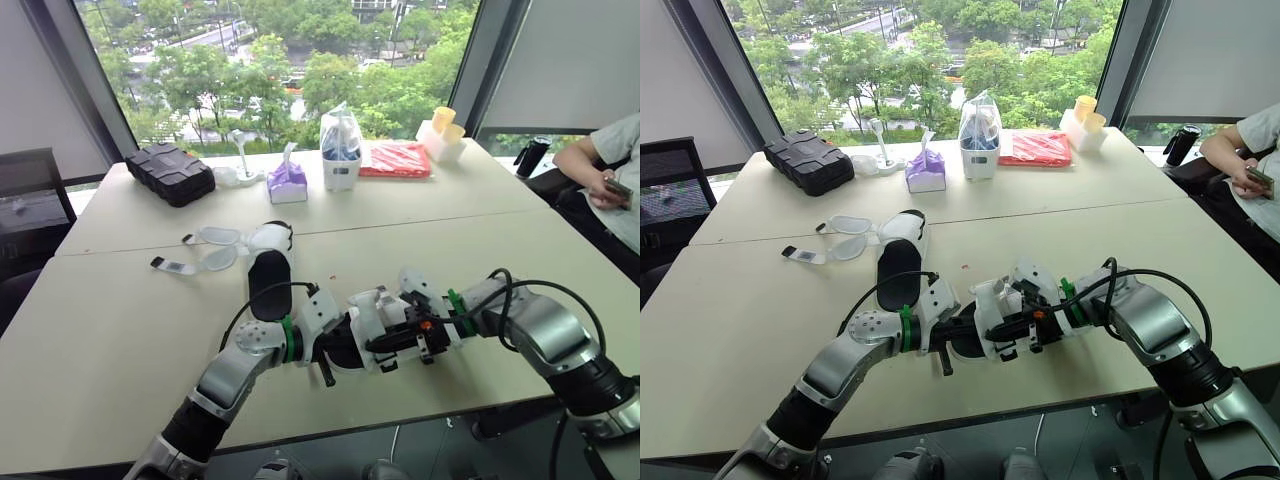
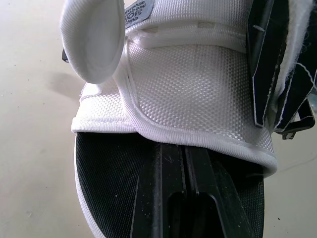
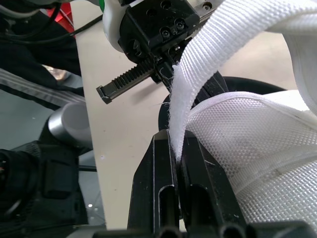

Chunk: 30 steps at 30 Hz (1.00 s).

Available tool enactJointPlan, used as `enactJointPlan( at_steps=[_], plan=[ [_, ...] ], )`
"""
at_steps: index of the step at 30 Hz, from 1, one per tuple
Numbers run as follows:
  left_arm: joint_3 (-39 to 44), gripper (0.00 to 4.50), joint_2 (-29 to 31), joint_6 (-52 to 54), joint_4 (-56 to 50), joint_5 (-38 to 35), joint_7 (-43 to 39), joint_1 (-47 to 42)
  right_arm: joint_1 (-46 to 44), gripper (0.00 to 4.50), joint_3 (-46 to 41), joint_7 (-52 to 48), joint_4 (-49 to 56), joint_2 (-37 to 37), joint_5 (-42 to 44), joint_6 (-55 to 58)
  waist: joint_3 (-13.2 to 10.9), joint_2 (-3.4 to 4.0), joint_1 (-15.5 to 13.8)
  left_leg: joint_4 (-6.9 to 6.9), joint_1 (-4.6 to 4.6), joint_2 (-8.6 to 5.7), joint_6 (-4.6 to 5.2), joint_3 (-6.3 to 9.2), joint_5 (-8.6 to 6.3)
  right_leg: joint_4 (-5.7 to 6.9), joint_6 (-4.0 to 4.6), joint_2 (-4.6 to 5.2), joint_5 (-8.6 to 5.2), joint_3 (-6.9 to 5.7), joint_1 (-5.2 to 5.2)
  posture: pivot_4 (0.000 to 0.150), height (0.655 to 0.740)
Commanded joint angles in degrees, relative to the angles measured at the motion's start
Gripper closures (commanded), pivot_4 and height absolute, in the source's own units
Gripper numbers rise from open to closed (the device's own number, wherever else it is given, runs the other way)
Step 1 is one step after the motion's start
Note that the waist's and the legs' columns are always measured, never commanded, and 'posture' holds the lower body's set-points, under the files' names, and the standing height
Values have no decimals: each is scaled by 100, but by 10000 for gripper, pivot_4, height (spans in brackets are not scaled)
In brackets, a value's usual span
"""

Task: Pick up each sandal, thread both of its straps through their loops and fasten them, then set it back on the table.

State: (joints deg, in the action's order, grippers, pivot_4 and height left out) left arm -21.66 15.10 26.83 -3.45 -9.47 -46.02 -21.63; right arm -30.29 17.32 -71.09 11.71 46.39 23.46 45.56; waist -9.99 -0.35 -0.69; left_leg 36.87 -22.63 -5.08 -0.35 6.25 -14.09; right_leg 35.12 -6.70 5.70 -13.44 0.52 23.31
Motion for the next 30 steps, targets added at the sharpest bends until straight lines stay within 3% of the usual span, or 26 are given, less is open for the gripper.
enactJointPlan(
  at_steps=[1,4,12,24,30],
  plan=[
    [-121,45000,74,120,174,96,0,113,187,44599,278,-79,94,64,-138,-70,0,0,-2,0,1,0,0,0,0,0,0,0,0,0,-1,1500,7400],
    [-122,45000,72,116,188,96,-3,105,251,36861,227,-118,188,137,-135,-68,1,-2,-2,0,1,0,0,0,0,0,1,0,-1,0,-2,1500,7400],
    [-120,45000,84,107,193,94,-11,112,367,370,-454,-159,1001,582,573,711,0,-3,-10,0,0,-1,-1,2,-1,-1,4,11,-5,0,-2,1500,7400],
    [-119,45000,59,62,278,88,-53,87,1122,370,-2256,143,2138,1519,2104,1848,-3,-7,-28,6,-27,-2,-13,2,-8,-10,-14,18,-18,-7,11,1500,7400],
    [-113,45000,41,34,332,88,-84,70,2046,370,-2343,799,2300,1287,2013,1666,-2,-7,-26,11,-37,-2,-14,4,-9,-11,-15,21,-19,-7,15,1500,7400]
  ],
)
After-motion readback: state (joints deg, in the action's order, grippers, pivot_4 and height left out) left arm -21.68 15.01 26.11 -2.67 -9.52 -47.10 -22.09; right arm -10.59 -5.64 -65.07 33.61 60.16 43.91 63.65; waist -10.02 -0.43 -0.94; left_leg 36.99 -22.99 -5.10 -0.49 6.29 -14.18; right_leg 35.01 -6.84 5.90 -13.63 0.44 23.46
